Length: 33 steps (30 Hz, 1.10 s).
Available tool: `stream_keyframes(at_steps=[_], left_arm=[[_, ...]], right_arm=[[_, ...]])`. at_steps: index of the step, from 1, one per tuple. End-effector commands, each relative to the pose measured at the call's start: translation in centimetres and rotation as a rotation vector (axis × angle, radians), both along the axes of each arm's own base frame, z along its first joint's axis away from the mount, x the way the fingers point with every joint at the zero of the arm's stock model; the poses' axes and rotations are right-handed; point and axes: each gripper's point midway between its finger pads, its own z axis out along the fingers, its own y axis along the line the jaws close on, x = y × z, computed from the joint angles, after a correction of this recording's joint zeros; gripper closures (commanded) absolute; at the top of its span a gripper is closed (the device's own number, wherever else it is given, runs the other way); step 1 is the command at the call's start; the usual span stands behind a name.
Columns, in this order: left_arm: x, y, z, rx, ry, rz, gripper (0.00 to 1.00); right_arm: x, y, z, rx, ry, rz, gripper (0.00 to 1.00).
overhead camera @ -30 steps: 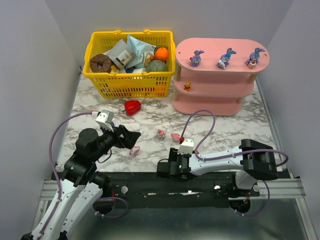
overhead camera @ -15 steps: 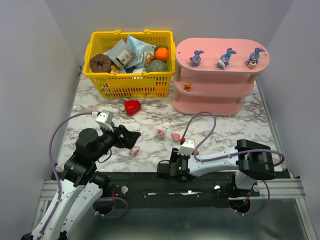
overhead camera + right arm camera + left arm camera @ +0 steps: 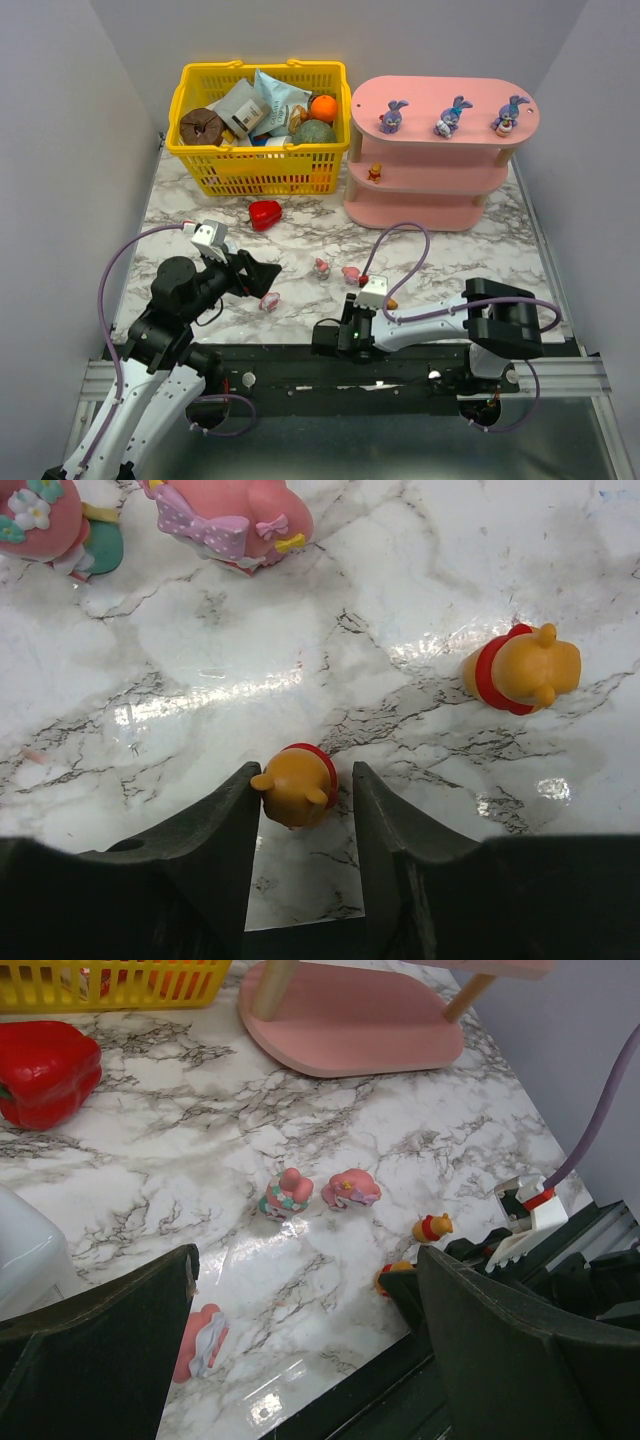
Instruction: Place and organize the plastic toys onto the shelf
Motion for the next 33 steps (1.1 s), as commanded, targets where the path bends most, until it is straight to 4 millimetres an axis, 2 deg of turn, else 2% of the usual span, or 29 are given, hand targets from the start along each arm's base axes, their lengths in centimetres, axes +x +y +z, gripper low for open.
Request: stream_keyframes(at_steps=[1, 4, 5, 9, 13, 17, 22, 26, 28, 33], left_arm=[[-0.2, -0.2, -0.3, 0.005, -0.001, -0.016, 0.01], [-0.2, -0.2, -0.3, 0.005, 0.001, -0.014, 0.01], [-0.2, -0.2, -0.4, 0.005, 0.003, -0.014, 0.01], [-0.2, -0.2, -0.3, 0.005, 0.001, -0.014, 0.01], [-0.2, -0.2, -0.3, 0.005, 0.001, -0.014, 0.01], [-0.2, -0.2, -0.3, 0.004, 0.002, -0.016, 0.01], [-0.2, -0.2, -0.3, 0.004, -0.001, -0.018, 0.01], [-0.2, -0.2, -0.3, 0.003, 0.000, -0.019, 0.01], [-0.2, -0.2, -0.3, 0.004, -0.001, -0.019, 0.01], [-0.1, -0.3, -0.4, 0.006, 0.005, -0.021, 0.01]], right_arm=[[1.3, 1.0, 0.8, 0.027, -0.080, -0.007, 0.53], [1.4, 1.1, 0.8, 0.026, -0.082, -0.003, 0.60], [1.5, 0.9, 0.6, 0.019, -0.080, 0.000, 0.66], [1.8, 0.7, 0.4, 0.025, -0.070, 0.009, 0.77], [2.2, 0.2, 1.4, 0.033, -0.072, 0.014, 0.88], [3.6, -1.2, 3.9, 0.005, -0.082, 0.039, 0.95], [5.6, -3.1, 9.9, 0.021, -0.137, 0.084, 0.95], [8.7, -5.5, 13.9, -0.028, -0.175, 0.138, 0.95], [10.2, -5.9, 15.8, 0.005, -0.217, 0.140, 0.96], [14.6, -7.8, 18.2, -0.040, -0.245, 0.173, 0.97]])
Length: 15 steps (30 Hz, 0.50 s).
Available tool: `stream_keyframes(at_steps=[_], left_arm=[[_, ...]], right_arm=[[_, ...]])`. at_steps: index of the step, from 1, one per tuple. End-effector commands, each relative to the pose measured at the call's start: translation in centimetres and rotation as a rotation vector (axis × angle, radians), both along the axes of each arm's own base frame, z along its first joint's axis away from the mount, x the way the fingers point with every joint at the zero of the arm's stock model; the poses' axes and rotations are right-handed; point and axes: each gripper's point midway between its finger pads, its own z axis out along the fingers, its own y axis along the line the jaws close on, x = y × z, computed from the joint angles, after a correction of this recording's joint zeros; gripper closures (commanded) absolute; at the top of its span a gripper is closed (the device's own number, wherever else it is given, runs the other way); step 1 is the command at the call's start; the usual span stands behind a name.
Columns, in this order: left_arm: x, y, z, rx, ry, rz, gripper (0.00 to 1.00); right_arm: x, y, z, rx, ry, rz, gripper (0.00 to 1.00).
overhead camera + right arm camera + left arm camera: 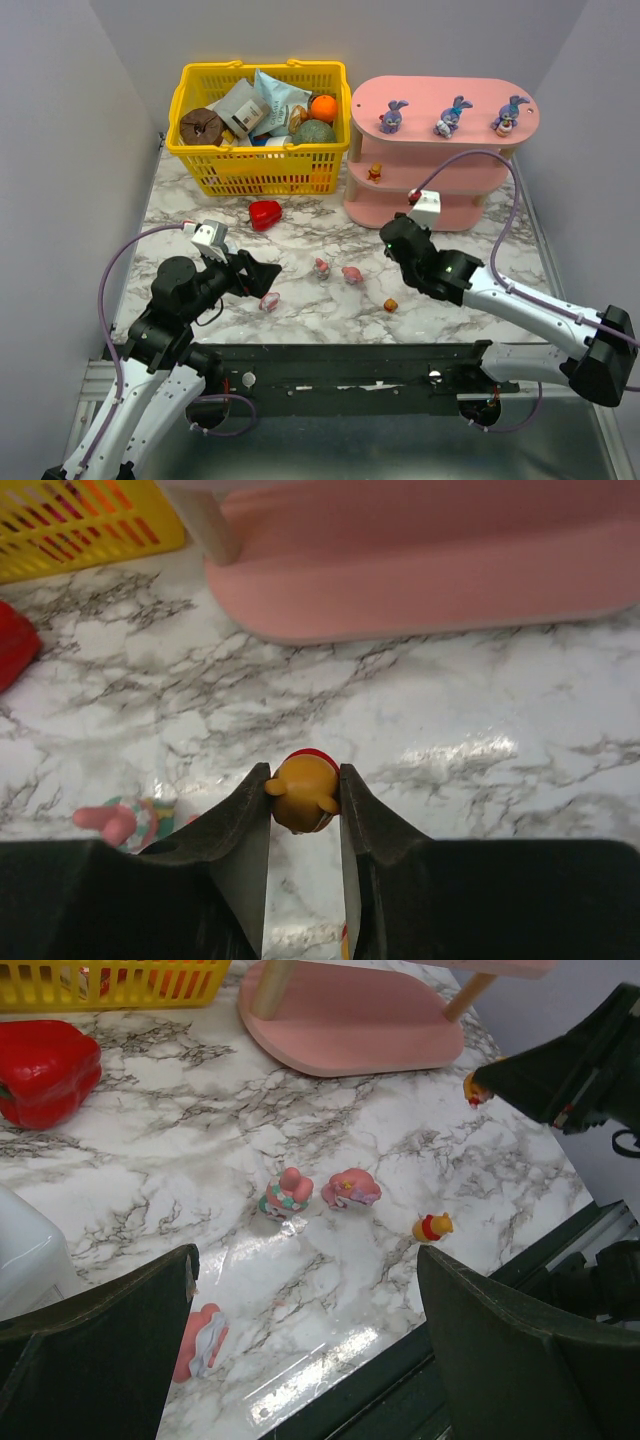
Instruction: Place and organize the plastic toys onto the shelf
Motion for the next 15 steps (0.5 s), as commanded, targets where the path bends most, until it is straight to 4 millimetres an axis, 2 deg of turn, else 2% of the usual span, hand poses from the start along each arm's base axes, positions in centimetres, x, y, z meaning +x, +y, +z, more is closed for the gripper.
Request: stream_keyframes(at_steps=[1, 3, 4, 6, 7, 11, 15], left_arm=[[-0.2, -0.3, -0.4, 0.005, 0.003, -0.020, 0.01], [-0.1, -0.3, -0.4, 0.006, 0.007, -0.019, 0.01], [-0.1, -0.3, -0.4, 0.006, 0.007, -0.019, 0.01], [-0.1, -0.3, -0.5, 0.007, 0.009, -0.019, 0.01], [-0.1, -0.3, -0.5, 0.008, 0.011, -0.019, 0.01], [-0.1, -0.3, -0.5, 0.008, 0.011, -0.019, 0.01], [-0.1, -0.3, -0.5, 0.008, 0.011, -0.019, 0.01]], right_arm=[[3.8, 0.0, 4.2, -0.058, -0.088, 0.089, 0.98], [5.1, -0.7, 5.0, -0.077, -0.107, 0.094, 0.99], [5.8, -0.6, 6.2, -0.054, -0.131, 0.096, 0.99], [7.1, -1.1, 6.5, -0.070, -0.130, 0.106, 0.99], [7.7, -1.2, 7.4, -0.064, -0.146, 0.104, 0.99], [9.7, -2.5, 8.3, -0.091, -0.159, 0.114, 0.99], [11.0, -3.9, 8.3, -0.105, -0.162, 0.118, 0.99]])
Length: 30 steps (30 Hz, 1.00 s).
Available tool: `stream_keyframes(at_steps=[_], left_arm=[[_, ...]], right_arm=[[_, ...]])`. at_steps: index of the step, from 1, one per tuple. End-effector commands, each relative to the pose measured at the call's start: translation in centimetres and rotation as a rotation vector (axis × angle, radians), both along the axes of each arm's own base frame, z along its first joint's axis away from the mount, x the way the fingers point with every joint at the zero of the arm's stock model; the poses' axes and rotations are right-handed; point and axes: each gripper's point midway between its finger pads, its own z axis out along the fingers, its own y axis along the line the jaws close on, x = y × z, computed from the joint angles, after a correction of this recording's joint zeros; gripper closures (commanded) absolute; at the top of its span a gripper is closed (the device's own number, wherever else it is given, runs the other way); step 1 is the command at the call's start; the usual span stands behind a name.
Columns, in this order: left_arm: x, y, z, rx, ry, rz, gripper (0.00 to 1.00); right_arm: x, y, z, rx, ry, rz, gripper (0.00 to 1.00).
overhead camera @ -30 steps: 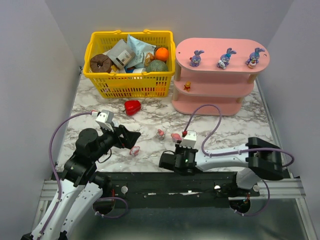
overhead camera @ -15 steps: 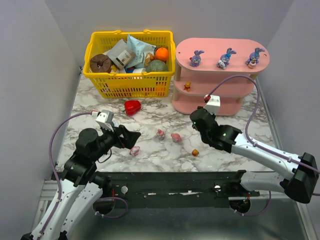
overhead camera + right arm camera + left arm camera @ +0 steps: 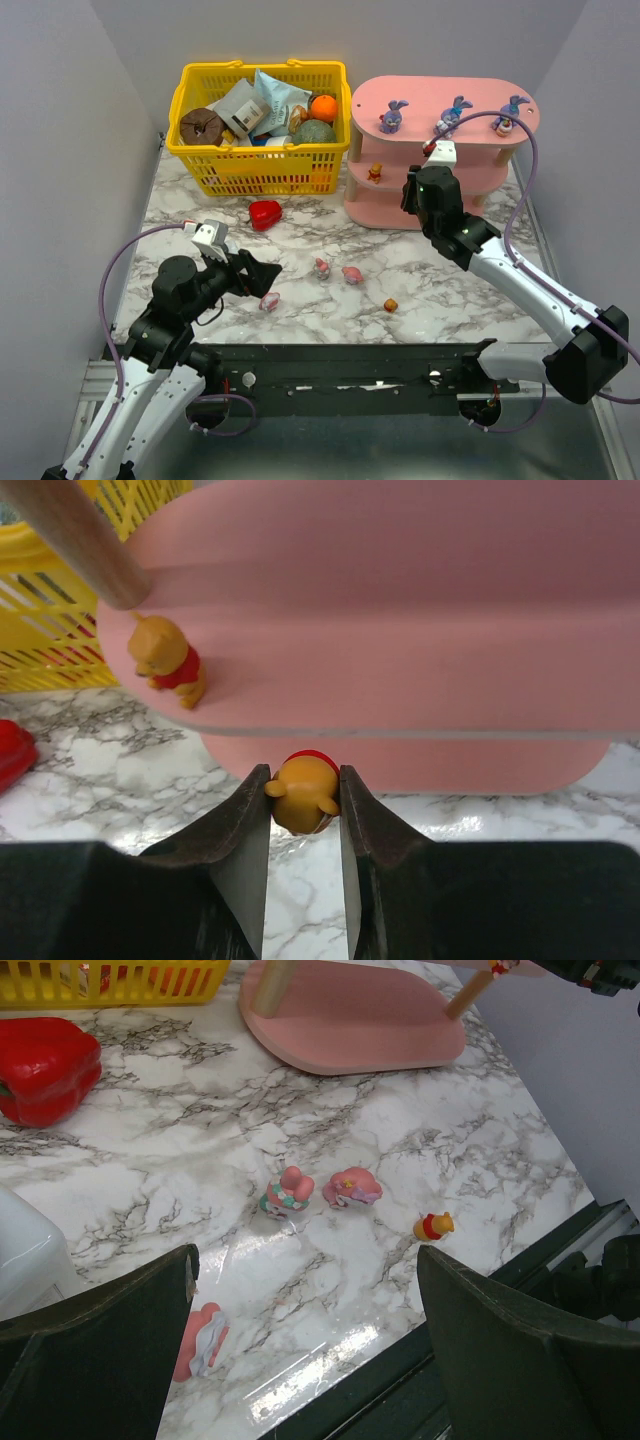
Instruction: Place and organize the plastic toys onto the shelf
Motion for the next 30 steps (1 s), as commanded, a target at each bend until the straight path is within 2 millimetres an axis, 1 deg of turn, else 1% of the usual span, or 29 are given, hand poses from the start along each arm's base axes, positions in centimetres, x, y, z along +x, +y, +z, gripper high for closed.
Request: stream_keyframes(at_steps=[1, 5, 8, 10, 13, 19, 24, 28, 30], left_arm=[[-0.1, -0.3, -0.5, 0.007, 0.008, -0.019, 0.01], [-0.1, -0.3, -0.5, 0.007, 0.011, -0.020, 0.01], [0.0, -0.3, -0.6, 0.010, 0.015, -0.017, 0.01], [0.0, -0.3, -0.7, 0.011, 0.017, -0.016, 0.01], [0.0, -0.3, -0.7, 0.012, 0.018, -0.016, 0.01], [0.1, -0.2, -0.7, 0.012, 0.021, -0.012, 0.01], [0.1, -0.2, -0.8, 0.013, 0.023, -0.011, 0.01], [0.1, -0.2, -0.7, 0.012, 0.021, -0.012, 0.01], [0.1, -0.2, -0.8, 0.014, 0.024, -0.011, 0.01]], right_arm=[[1.8, -0.3, 1.4, -0.028, -0.039, 0.068, 0.99], [2.8, -1.6, 0.8, -0.038, -0.038, 0.081, 1.00], [3.3, -2.2, 0.5, -0.040, -0.042, 0.089, 0.99], [3.5, -2.4, 0.5, -0.040, -0.050, 0.090, 1.00], [3.8, -2.7, 0.0, -0.048, -0.037, 0.095, 0.99], [4.1, -3.2, -1.6, -0.082, -0.004, 0.095, 0.99], [4.3, -3.5, -2.2, -0.087, 0.004, 0.093, 0.98], [4.5, -3.6, -2.4, -0.090, -0.002, 0.088, 0.98], [4.8, -3.8, -2.8, -0.099, 0.008, 0.079, 0.97]])
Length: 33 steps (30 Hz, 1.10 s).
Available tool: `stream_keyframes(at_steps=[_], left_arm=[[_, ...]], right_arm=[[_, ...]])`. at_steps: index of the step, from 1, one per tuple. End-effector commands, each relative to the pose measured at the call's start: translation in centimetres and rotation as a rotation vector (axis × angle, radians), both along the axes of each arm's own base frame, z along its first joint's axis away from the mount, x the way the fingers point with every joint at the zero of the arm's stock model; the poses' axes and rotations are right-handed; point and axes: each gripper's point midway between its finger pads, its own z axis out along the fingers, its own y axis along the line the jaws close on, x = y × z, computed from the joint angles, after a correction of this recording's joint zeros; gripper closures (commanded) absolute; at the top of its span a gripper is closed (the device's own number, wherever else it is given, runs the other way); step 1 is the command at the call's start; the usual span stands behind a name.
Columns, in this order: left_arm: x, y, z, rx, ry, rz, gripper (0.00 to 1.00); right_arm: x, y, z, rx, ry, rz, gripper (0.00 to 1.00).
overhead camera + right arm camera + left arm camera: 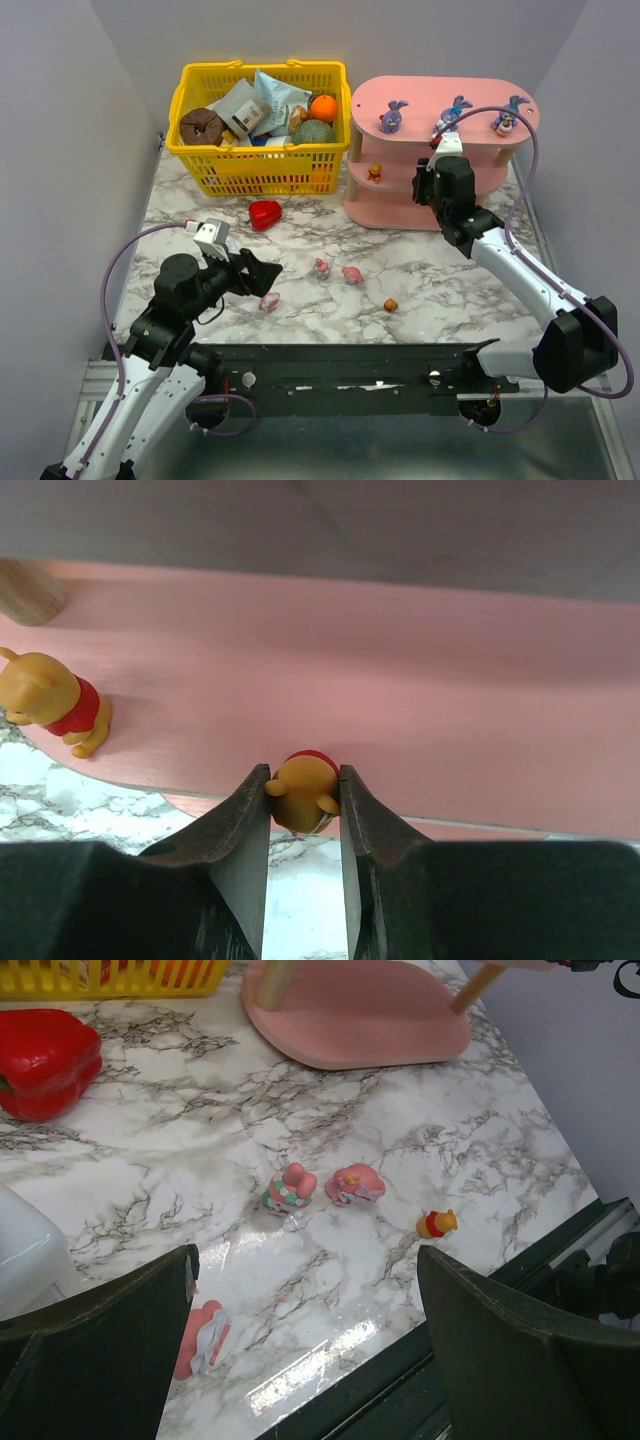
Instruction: Place and organize the plastic toys onto the shelf
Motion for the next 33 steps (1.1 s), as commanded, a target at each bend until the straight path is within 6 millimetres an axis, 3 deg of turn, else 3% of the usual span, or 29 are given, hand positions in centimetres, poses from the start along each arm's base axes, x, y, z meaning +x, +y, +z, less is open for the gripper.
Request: stream_keyframes(at_steps=[1, 8, 15, 27, 33], left_arm=[[-0.1, -0.1, -0.3, 0.005, 0.004, -0.011, 0.01], [-0.1, -0.1, -0.4, 0.005, 0.007, -0.009, 0.01], [-0.1, -0.1, -0.4, 0.007, 0.006, -0.008, 0.01], [0.0, -0.1, -0.5, 0.009, 0.011, -0.008, 0.01], [0.0, -0.1, -0.4, 0.007, 0.008, -0.008, 0.01]], right_arm=[[0.6, -0.3, -1.1, -0.029, 0.009, -0.001, 0.97], [1.2, -0.8, -1.9, -0.048, 0.014, -0.024, 0.90], [1.5, -1.0, -2.3, -0.053, -0.011, -0.039, 0.75], [1.7, -1.6, -3.2, -0.083, -0.011, -0.069, 0.67], [1.3, -2.3, -3.3, -0.090, 0.001, -0.092, 0.72]])
